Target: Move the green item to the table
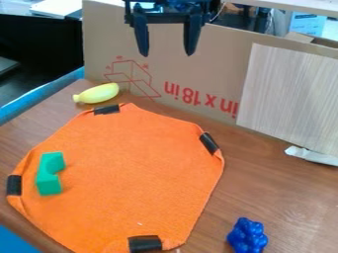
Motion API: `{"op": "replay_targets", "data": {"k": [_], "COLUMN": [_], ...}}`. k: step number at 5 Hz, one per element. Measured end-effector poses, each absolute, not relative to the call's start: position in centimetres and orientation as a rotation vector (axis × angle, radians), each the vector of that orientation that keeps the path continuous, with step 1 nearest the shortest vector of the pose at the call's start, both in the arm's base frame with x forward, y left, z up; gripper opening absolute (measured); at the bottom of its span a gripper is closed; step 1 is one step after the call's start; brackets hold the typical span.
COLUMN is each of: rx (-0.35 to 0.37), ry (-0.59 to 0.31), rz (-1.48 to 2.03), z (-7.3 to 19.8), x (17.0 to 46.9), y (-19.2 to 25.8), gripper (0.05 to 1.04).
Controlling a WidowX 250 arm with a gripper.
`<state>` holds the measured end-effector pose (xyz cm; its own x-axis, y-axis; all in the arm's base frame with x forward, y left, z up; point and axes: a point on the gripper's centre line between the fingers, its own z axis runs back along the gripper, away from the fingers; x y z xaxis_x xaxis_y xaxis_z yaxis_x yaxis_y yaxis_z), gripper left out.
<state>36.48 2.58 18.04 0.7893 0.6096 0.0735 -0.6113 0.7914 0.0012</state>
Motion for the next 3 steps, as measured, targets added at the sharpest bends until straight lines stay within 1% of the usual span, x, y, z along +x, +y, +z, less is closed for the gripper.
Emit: {"op": "replay_targets", "data": {"k": [1,2,3], "rx": [0.023,-0.051,-0.095], "ry": [-0.032,-0.006,-0.008], "rz": [0.648,0.606,0.598], "z": [16.4,14.7,13.1], "x": [36.4,33.2,30.6], "y": [2.4,3.8,6.4], "gripper": [1.000,1.000,1.000]}}
